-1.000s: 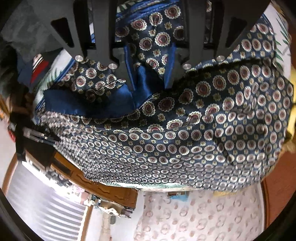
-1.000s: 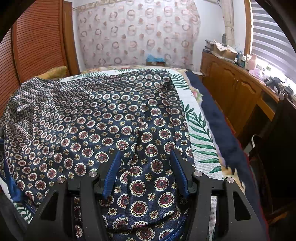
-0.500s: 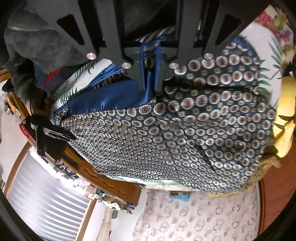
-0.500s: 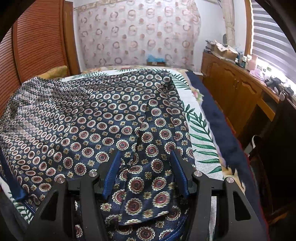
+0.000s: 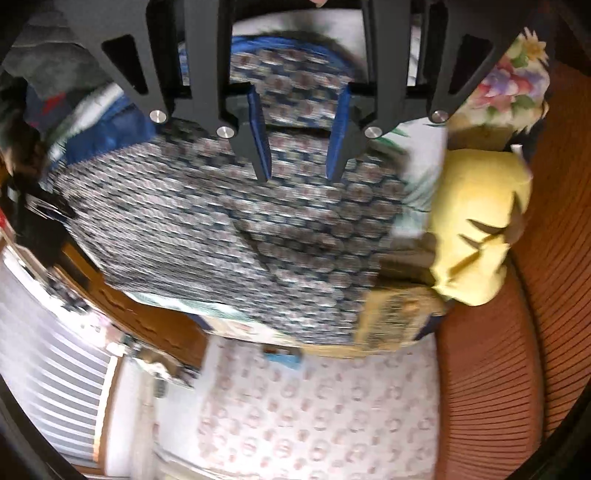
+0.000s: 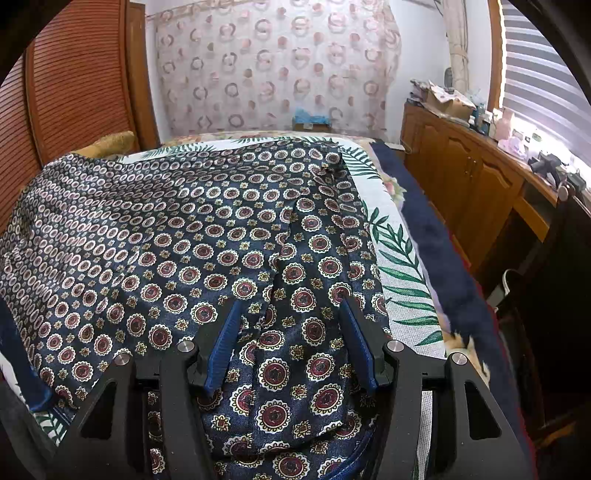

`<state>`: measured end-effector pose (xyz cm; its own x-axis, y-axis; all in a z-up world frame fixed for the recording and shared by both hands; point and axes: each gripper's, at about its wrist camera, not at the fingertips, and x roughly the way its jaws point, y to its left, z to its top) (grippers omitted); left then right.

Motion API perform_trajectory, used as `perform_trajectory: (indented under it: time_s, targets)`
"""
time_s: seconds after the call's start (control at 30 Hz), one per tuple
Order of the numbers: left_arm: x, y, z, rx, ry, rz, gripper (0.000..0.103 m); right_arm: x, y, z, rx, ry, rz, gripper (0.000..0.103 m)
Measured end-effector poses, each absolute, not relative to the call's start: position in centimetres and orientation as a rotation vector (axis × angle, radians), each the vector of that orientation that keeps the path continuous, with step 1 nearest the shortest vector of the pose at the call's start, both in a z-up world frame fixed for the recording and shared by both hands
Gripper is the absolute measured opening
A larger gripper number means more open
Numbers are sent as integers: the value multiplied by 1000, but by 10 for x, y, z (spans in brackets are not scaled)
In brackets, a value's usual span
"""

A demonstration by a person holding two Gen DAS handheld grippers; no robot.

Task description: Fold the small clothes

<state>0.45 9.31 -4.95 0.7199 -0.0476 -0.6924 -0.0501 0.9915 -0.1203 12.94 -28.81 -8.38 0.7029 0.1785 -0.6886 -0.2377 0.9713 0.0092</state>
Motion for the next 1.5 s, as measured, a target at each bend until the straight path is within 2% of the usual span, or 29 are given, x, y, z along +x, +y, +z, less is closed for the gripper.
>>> perform_trajectory:
  time_s: [0.27, 0.6, 0.97, 1.27, 1.3, 1.33, 1.37, 1.4, 1.5]
  targets:
    - [23, 139, -87, -216, 827, 82, 31, 129, -288, -84, -83, 757, 232, 56]
    - [35, 152, -106, -255, 871, 67, 32, 130, -287, -84, -82, 757, 231, 56]
    - [43, 158, -105, -398, 885, -36, 32, 129, -288, -84, -81, 756, 231, 56]
    - [45, 138, -102, -343, 907, -113, 32, 129, -289, -84, -74, 754, 234, 56]
    - [45, 135, -102, -331, 910, -124, 26, 129, -288, -84, -73, 754, 235, 56]
    - [45, 133, -102, -325, 915, -133, 15, 129, -289, -84, -74, 755, 235, 56]
    - [45, 130, -103, -321, 914, -144, 11, 129, -289, -84, -74, 755, 234, 56]
    - [45, 129, -103, -309, 910, -148, 3, 129, -289, -84, -74, 754, 234, 56]
    - [41, 126, -98, -318, 855, -155, 0, 129, -289, -84, -72, 754, 236, 56]
